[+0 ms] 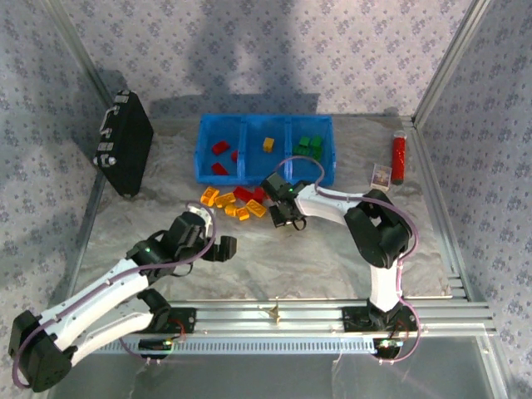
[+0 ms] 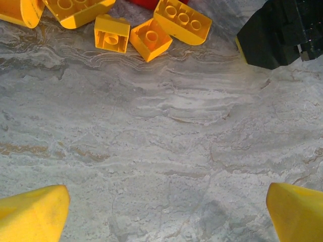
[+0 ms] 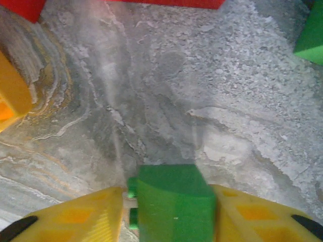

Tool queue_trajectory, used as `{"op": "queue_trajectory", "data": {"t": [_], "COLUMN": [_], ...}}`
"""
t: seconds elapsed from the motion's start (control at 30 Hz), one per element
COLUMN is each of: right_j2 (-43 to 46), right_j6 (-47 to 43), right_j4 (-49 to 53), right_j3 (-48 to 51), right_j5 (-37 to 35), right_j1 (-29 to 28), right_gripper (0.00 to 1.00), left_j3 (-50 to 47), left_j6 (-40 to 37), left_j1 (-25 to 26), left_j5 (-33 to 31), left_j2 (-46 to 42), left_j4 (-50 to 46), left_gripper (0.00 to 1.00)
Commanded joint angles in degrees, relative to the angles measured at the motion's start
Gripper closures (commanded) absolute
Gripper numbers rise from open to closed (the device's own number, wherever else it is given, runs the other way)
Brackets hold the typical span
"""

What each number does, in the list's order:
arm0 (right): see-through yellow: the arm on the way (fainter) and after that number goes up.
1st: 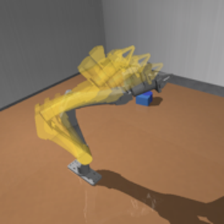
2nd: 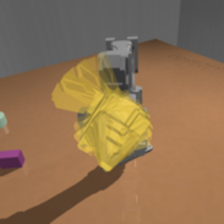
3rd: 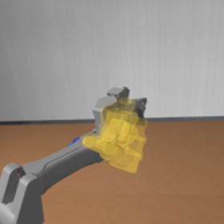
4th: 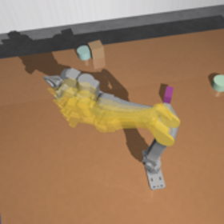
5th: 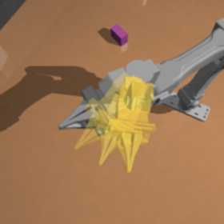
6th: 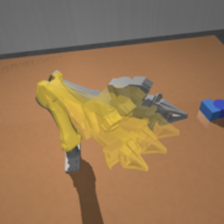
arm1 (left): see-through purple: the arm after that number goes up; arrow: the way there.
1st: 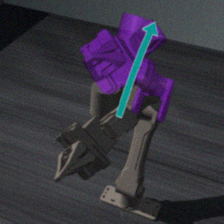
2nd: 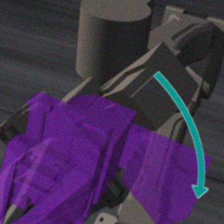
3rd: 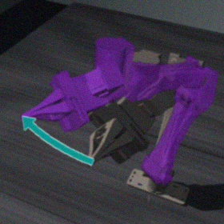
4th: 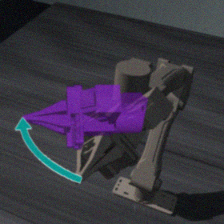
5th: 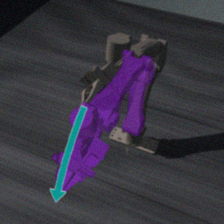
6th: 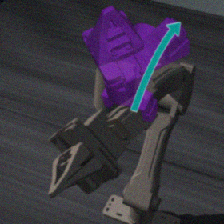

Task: Sort the legos into containers by color
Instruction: Pick up the lego from the center of the table, then place the lego in the container.

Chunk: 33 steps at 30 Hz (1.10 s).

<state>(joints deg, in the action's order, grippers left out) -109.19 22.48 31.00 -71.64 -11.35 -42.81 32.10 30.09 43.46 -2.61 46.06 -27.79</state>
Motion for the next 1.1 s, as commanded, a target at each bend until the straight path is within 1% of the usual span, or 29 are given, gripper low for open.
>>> {"op": "queue_trajectory", "data": {"t": [0.0,0.03,0.13,0.2,0.3,0.37,0.5,0.6,0.63,0.67,0.7,0.73,0.77,0.8,0.87,0.93,1.07], "right_j2": [-1.0,-0.6,1.5,3.3,5.8,6.4,3.2,-2.3,-4.3,-6.3,-7.3,-6.8,-4.9,-2.6,1.8,4.9,11.5], "right_j6": [0.9,0.9,0.1,-1.2,-4.1,-6.1,-9.0,-10.5,-10.8,-10.9,-11.2,-11.2,-11.1,-11.0,-10.0,-8.1,-3.4], "right_j4": [2.8,2.8,3.2,5.4,7.6,8.8,10.8,12.5,13.6,14.9,16.1,16.2,14.6,12.2,9.4,8.8,4.5], "right_j3": [-1.5,-1.6,-2.7,-4.5,-9.2,-13.1,-22.0,-30.2,-33.2,-36.1,-38.1,-38.2,-35.9,-32.8,-26.8,-21.8,-8.0], "right_j5": [-2.4,-2.6,-2.5,-2.6,-2.8,-2.1,1.3,4.0,4.3,3.9,3.3,1.3,-0.6,-1.8,-2.6,-3.7,-4.3], "right_j1": [-0.5,-0.5,0.2,1.1,4.5,7.7,14.2,17.8,18.7,19.3,19.6,19.1,18.3,17.6,16.3,15.4,13.4], "right_gripper": [0.62,0.65,0.67,0.67,0.67,0.66,0.66,0.63,0.56,0.38,0.16,0.08,0.04,0.01,0.01,0.01,0.01], "left_j3": [0.4,0.7,1.4,1.7,2.0,2.3,2.0,1.7,1.7,1.8,1.9,2.3,2.3,2.2,1.4,0.5,0.2], "left_j6": [-0.2,-0.4,-0.7,-0.8,-0.8,-0.6,0.5,1.5,1.7,1.9,2.0,2.2,2.3,2.5,3.0,3.2,2.8], "left_j1": [-0.4,-0.4,-0.5,-0.4,-0.5,-0.4,-0.5,-0.4,-0.3,-0.2,-0.1,0.2,0.5,0.7,0.8,1.0,0.9], "left_j5": [-0.9,-1.0,-1.0,-1.1,-1.1,-1.0,-0.6,0.0,0.1,0.3,0.3,0.2,-0.1,-0.5,-0.9,-0.9,-0.3], "left_j2": [0.8,1.0,1.6,1.6,1.2,0.9,0.0,-0.4,-0.3,-0.4,-0.5,-0.7,-1.1,-1.5,-2.7,-3.0,-0.9], "left_j4": [1.8,1.7,1.4,1.2,0.9,0.8,1.5,2.1,2.0,1.8,1.4,0.8,0.1,-0.3,-0.1,0.7,2.5], "left_gripper": [0.0,0.0,0.0,0.0,0.0,0.0,0.01,0.01,0.01,0.01,0.02,0.02,0.02,0.02,0.02,0.02,0.02]}}
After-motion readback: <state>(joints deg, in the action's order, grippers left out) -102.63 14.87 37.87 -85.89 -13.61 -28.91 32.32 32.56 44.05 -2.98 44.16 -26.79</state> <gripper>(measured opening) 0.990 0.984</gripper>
